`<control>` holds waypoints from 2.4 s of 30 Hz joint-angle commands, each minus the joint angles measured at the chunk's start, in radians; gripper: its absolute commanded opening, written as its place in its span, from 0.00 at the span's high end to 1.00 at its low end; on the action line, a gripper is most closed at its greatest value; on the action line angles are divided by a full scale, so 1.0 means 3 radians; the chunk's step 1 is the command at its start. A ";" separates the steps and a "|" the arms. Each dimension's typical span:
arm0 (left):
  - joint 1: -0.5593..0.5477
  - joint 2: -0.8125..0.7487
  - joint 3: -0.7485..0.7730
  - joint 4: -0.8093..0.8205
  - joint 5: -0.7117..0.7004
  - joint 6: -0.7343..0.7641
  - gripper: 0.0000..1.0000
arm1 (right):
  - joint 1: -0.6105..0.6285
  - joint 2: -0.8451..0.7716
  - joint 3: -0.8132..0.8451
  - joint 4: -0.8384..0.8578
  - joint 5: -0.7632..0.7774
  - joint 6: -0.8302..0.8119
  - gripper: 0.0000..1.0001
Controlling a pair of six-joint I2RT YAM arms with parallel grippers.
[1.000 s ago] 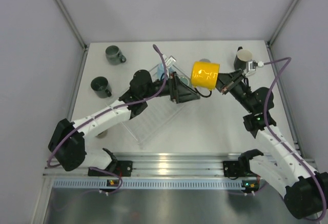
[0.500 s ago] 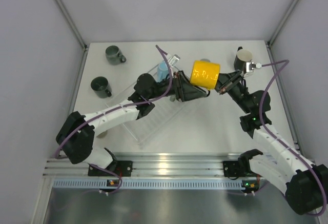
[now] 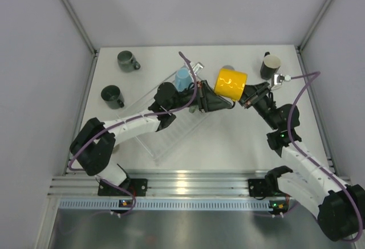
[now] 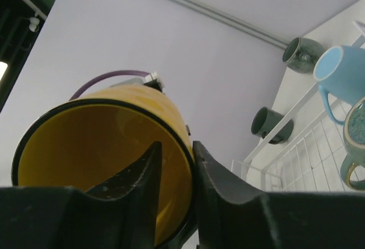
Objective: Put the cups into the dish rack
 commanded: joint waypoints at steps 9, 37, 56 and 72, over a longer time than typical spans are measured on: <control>-0.0025 -0.0555 -0.0159 -0.0328 -0.0408 0.0392 1.00 | 0.0008 -0.0486 0.0036 -0.0569 -0.0160 -0.0471 0.34; 0.0195 -0.1400 0.0179 -0.3815 -0.3118 0.1798 1.00 | 0.0008 -0.1085 0.0266 -0.1909 0.0178 -0.1018 0.01; 0.0451 -0.0863 0.0199 -0.4265 -0.3793 0.1737 1.00 | 0.0003 -0.1100 0.0475 -0.2241 0.0310 -0.1391 0.01; 0.0630 -0.0521 0.0204 -0.4306 -0.3702 0.1691 1.00 | -0.0002 -0.1095 0.0613 -0.2430 0.0408 -0.1560 0.01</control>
